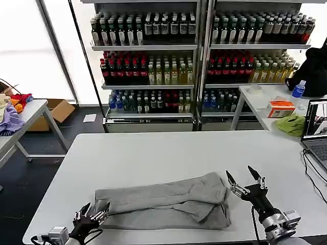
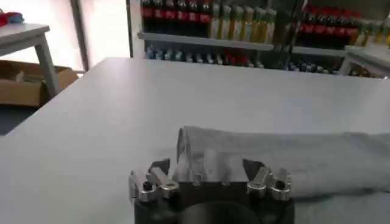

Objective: Fold and organize the clothes.

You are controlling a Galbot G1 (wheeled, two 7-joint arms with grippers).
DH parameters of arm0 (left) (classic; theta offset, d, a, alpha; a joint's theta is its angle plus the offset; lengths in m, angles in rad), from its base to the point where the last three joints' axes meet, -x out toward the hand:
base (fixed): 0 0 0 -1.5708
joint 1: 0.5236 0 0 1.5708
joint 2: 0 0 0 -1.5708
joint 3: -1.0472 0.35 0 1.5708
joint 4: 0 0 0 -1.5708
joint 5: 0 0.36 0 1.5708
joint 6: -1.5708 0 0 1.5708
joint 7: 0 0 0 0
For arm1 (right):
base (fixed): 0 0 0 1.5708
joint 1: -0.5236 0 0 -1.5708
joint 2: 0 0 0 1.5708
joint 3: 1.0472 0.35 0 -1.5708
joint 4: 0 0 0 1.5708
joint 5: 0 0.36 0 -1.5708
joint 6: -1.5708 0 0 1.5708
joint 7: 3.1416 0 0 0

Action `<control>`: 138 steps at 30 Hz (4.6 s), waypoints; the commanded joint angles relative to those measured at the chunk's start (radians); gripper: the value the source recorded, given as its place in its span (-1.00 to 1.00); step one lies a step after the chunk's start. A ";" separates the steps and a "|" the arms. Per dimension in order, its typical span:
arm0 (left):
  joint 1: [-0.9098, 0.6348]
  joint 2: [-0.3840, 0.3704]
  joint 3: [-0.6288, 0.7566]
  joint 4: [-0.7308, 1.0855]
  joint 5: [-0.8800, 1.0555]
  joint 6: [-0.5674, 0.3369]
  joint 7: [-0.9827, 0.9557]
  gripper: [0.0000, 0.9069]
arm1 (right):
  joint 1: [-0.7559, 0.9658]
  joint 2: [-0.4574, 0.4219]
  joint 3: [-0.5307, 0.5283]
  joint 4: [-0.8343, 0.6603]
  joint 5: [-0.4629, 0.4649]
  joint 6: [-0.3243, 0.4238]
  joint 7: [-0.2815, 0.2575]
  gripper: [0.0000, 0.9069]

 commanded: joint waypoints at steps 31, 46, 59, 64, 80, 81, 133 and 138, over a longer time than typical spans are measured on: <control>-0.037 0.052 -0.235 0.022 0.019 -0.058 0.037 -0.96 | 0.027 0.002 -0.026 0.010 -0.012 0.037 -0.002 1.00; -0.058 0.344 -0.493 0.068 -0.125 0.004 0.114 -0.93 | 0.057 -0.022 -0.058 0.024 0.011 0.028 0.003 1.00; -0.098 0.299 -0.302 -0.171 -0.325 0.070 -0.074 -0.93 | 0.002 0.009 -0.055 0.114 0.033 -0.015 0.037 1.00; -0.151 0.260 -0.222 -0.194 -0.546 0.095 -0.160 -0.93 | -0.027 0.008 -0.022 0.122 0.027 0.000 0.030 1.00; -0.247 0.100 0.240 -0.083 -0.487 0.056 -0.165 -0.93 | -0.062 0.028 0.030 0.134 0.000 -0.001 0.025 1.00; -0.258 0.091 0.245 -0.073 -0.493 0.056 -0.169 -0.93 | -0.063 0.031 0.030 0.134 0.000 -0.001 0.025 1.00; -0.143 0.021 -0.089 0.183 0.110 -0.071 0.157 1.00 | 0.008 -0.010 -0.011 0.017 0.009 -0.013 0.014 1.00; -0.147 -0.009 -0.063 0.200 0.036 -0.031 0.151 1.00 | 0.012 -0.013 -0.011 0.016 0.025 -0.011 0.007 1.00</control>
